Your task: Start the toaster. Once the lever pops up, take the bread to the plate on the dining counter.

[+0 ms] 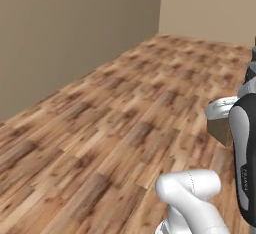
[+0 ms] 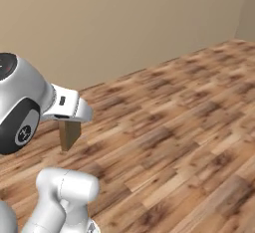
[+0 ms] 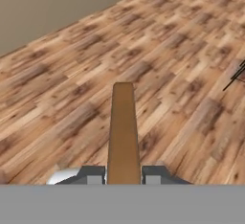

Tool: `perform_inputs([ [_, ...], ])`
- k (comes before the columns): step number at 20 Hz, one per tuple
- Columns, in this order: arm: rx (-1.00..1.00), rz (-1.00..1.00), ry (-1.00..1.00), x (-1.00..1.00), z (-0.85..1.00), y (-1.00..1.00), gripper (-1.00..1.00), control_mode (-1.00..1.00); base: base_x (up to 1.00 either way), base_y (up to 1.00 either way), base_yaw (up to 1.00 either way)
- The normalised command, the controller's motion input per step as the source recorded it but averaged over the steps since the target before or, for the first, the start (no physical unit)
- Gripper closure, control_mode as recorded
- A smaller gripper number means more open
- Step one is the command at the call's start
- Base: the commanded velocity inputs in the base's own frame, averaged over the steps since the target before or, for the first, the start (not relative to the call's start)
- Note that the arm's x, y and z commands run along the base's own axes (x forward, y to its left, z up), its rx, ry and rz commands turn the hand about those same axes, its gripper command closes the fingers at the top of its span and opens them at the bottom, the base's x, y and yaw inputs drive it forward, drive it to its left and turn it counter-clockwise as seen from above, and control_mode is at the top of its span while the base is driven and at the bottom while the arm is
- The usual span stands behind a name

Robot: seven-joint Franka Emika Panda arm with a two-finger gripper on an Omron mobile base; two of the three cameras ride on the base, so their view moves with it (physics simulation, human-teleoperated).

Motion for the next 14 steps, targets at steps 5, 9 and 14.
perform_inputs([
  [5, 0.0, 0.0, 0.0, 0.0, 0.0, 0.0, 1.0, 1.0, 0.51, 0.89, -0.37],
  [9, 0.0, 0.0, 0.0, 0.0, 0.0, 0.0, 1.0, 1.0, 0.54, 0.72, -0.4],
  [14, 0.0, 0.0, 0.0, 0.0, 0.0, 0.0, 1.0, 1.0, 0.57, 0.61, -0.44],
])
